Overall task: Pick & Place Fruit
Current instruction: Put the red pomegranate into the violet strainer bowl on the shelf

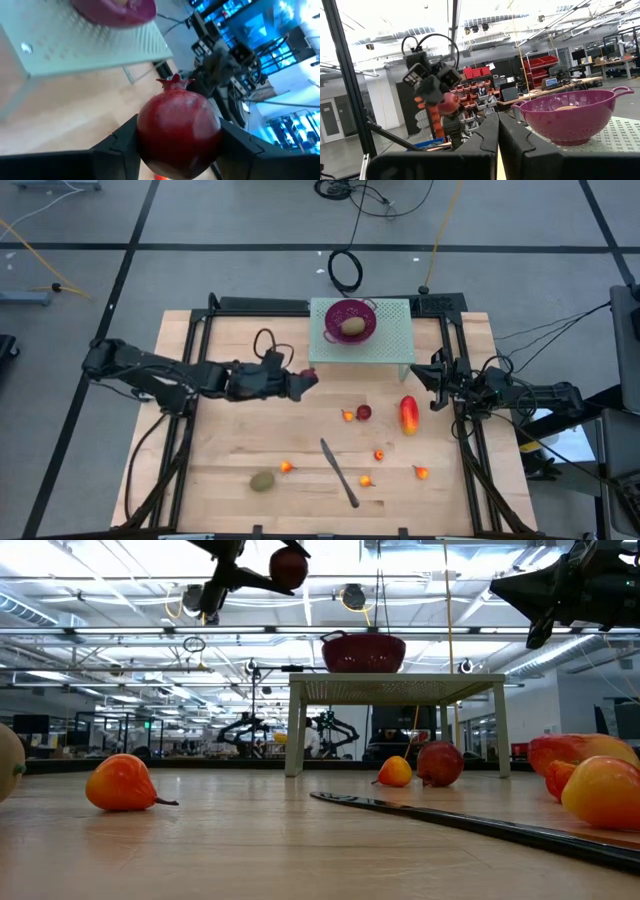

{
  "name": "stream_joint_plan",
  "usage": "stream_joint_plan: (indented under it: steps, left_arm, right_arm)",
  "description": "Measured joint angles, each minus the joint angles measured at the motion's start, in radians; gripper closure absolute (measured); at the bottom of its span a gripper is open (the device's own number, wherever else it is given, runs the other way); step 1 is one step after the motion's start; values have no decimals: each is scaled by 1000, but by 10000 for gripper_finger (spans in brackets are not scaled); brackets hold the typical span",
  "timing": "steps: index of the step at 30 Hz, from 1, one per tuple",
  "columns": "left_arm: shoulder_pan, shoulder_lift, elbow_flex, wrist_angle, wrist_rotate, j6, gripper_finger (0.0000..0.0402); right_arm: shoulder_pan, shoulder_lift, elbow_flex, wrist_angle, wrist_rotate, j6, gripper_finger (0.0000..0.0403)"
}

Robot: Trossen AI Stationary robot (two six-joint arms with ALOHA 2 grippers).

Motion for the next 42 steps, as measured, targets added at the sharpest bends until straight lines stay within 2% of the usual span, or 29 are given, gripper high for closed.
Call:
stream_joint_plan:
  steps: [6, 18, 21, 27, 34, 42]
  left_arm:
    - [44, 0, 0, 41, 9, 44, 216]
    - [158, 0, 1, 146, 110, 131, 219]
    - [186, 1, 32, 119, 114, 170, 214]
    - [238, 58, 212, -58, 116, 309, 212]
    - [312, 214, 508, -396, 116, 478, 212]
    - [357, 366, 724, -528, 121, 600, 213]
  right_arm:
    - [0, 0, 0, 0, 0, 0, 403]
    - [0, 0, 0, 0, 0, 3, 403]
    - [0, 0, 0, 0, 0, 3, 403]
    - [0, 0, 0, 0, -1, 4, 403]
    - [0, 0, 0, 1, -1, 4, 403]
    - [0, 0, 0, 0, -1, 4, 403]
